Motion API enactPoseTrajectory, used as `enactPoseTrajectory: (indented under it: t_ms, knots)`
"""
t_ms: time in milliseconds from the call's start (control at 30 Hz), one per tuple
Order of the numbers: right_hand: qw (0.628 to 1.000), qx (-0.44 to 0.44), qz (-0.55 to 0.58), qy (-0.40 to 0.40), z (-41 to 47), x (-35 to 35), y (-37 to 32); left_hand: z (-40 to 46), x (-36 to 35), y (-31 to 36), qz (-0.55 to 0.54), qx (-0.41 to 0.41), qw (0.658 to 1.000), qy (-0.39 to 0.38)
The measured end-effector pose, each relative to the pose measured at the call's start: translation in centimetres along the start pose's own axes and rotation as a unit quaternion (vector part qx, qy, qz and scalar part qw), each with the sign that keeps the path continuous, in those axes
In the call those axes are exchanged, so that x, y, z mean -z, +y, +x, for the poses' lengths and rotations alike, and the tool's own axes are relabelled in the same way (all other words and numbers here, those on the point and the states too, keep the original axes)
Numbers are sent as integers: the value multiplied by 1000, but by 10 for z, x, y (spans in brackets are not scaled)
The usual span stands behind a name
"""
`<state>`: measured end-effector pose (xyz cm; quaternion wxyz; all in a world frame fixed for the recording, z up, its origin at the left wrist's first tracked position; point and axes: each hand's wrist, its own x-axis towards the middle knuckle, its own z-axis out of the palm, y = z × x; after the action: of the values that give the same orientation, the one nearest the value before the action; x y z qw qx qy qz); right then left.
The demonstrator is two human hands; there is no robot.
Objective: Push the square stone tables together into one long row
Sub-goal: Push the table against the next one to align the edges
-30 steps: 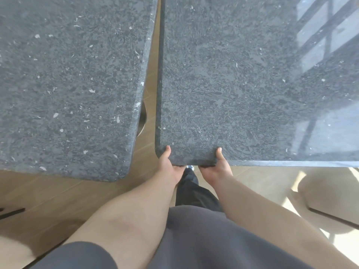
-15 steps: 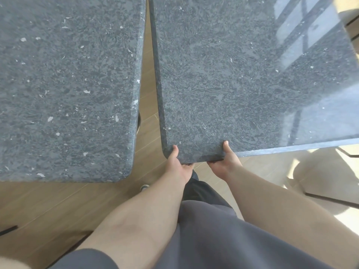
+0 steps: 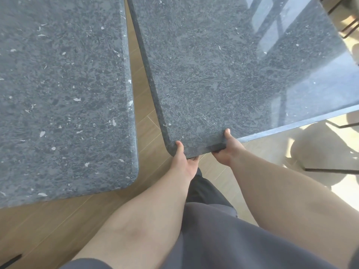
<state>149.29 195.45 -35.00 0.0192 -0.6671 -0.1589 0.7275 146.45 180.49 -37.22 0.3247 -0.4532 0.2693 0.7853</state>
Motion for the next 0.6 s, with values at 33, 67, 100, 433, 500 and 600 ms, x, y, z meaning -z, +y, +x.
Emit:
enactPoseTrajectory:
  t_ms: [33, 67, 100, 433, 500, 600]
  knots:
    - [1000, 0, 2, 0, 0, -1, 1, 0, 1, 1, -1, 2, 1000, -2]
    - [1000, -2, 6, 0, 0, -2, 3, 0, 2, 3, 0, 6, 1000, -3]
    - [1000, -4, 8, -1, -1, -4, 4, 0, 3, 6, 1, 11, 1000, -4]
    - [1000, -10, 14, -22, -1, -33, 39, 1, 12, 60, 8, 36, 999, 24]
    - [999, -13, 19, -28, -3, -41, 46, 1, 12, 70, 9, 35, 999, 26]
    - [999, -22, 35, -28, -3, -51, 53, 2, 15, 84, 11, 39, 999, 32]
